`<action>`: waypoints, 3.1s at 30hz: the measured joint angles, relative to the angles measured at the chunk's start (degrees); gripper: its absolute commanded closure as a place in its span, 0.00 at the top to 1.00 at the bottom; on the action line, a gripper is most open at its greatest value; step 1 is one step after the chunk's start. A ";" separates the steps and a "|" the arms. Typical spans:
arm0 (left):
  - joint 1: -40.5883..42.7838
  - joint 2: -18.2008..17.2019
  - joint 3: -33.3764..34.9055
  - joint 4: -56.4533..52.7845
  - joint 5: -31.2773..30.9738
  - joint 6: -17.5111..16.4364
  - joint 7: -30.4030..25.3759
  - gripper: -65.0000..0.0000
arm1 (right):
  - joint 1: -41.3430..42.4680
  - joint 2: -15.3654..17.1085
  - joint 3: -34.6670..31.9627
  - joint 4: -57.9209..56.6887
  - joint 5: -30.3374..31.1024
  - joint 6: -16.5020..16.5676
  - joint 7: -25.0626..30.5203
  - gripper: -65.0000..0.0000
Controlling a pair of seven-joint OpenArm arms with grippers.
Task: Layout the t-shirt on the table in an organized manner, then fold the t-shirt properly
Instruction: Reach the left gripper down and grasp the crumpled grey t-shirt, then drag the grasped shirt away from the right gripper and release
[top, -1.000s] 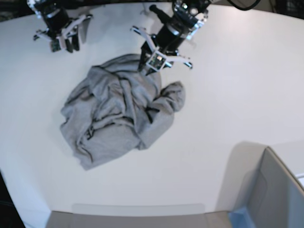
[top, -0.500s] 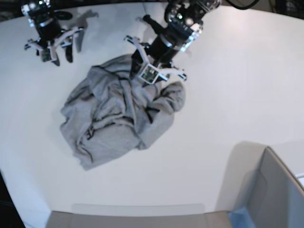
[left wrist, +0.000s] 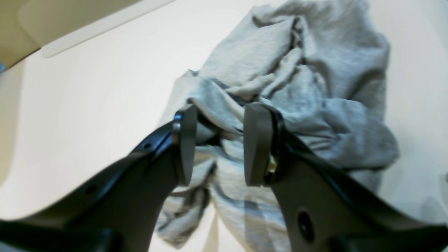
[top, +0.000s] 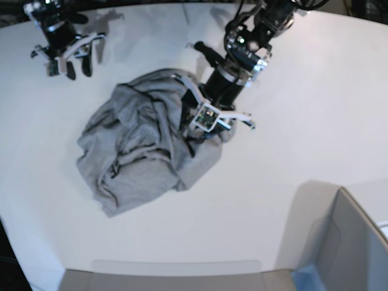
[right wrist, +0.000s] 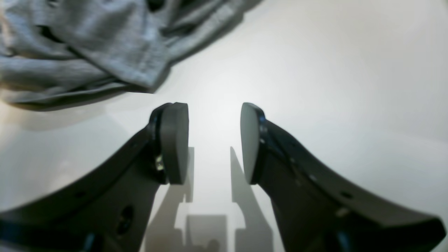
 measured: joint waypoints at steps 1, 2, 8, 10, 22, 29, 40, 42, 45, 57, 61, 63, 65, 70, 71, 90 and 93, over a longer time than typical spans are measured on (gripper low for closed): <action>-0.09 0.00 0.13 0.00 -1.62 -0.09 -0.02 0.36 | -0.02 0.00 0.00 0.00 -0.02 -0.20 -0.13 0.38; -0.17 0.00 -0.04 0.00 -3.37 -0.02 -0.07 0.36 | 0.00 0.00 0.00 -0.02 -0.02 -0.17 -0.13 0.38; -4.00 -0.46 -5.88 -1.70 -14.71 0.02 -0.35 0.36 | -0.17 -1.55 -0.11 -0.02 0.00 -0.15 -0.11 0.38; -4.85 -0.57 -8.11 -4.50 -15.61 0.37 -0.96 0.36 | -0.13 -1.51 -0.09 -0.02 -0.04 -0.20 -0.09 0.38; -7.89 -4.26 -8.24 -11.06 -15.78 0.39 5.09 0.36 | -0.94 -1.62 -0.09 -0.02 -0.04 -0.17 -0.11 0.38; -7.85 -4.17 -3.85 -11.10 -12.02 0.48 6.03 0.36 | -0.92 -2.73 -0.09 -0.02 -0.04 -0.17 -0.13 0.38; -11.58 -4.20 -1.05 -17.81 -8.85 0.44 6.80 0.36 | -1.01 -2.84 -0.11 -0.02 -0.04 -0.17 -0.11 0.38; -12.87 -4.09 -1.01 -18.71 -8.81 0.37 6.38 0.36 | -1.27 -2.82 -0.11 -0.02 -0.04 -0.17 -0.09 0.38; -13.62 -3.98 -0.98 -21.70 -8.68 0.42 5.33 0.36 | -1.27 -2.86 -0.11 -0.04 -0.04 -0.17 -0.09 0.38; -16.81 -2.58 -1.09 -23.06 -9.49 -0.15 13.97 0.00 | -1.16 -2.86 -0.13 -0.04 -0.04 -0.17 -0.13 0.38; -18.93 -2.54 -1.16 -15.19 -9.11 0.61 12.20 0.00 | -0.92 -2.86 -0.13 -0.04 -0.07 -0.17 -0.11 0.38; -19.32 -2.34 -1.95 -12.76 -9.27 0.44 9.81 0.00 | -0.94 -2.89 -0.11 -0.04 -0.04 -0.17 -0.09 0.38; -17.90 -2.12 -5.22 -10.67 -9.68 0.37 7.76 0.00 | -0.83 -4.00 -0.02 -0.15 -0.07 -0.37 -0.11 0.38; -15.21 -2.38 -17.00 -6.08 -14.49 7.10 2.86 0.00 | -0.90 -4.85 -0.11 -0.15 -0.07 -0.17 -0.11 0.38; -14.84 -2.91 -20.02 -6.12 -16.26 9.44 2.73 0.00 | -0.83 -4.57 -0.09 -0.17 -0.09 -0.20 -0.11 0.38; -5.44 -8.02 -34.10 -10.99 -28.00 11.58 0.31 0.32 | 1.25 -4.92 -0.37 -0.20 -0.07 -0.17 -0.07 0.38; -4.37 -7.91 -34.05 -10.80 -28.15 11.32 0.76 0.32 | 1.09 -4.94 -0.37 -0.20 -0.04 -0.17 -0.11 0.38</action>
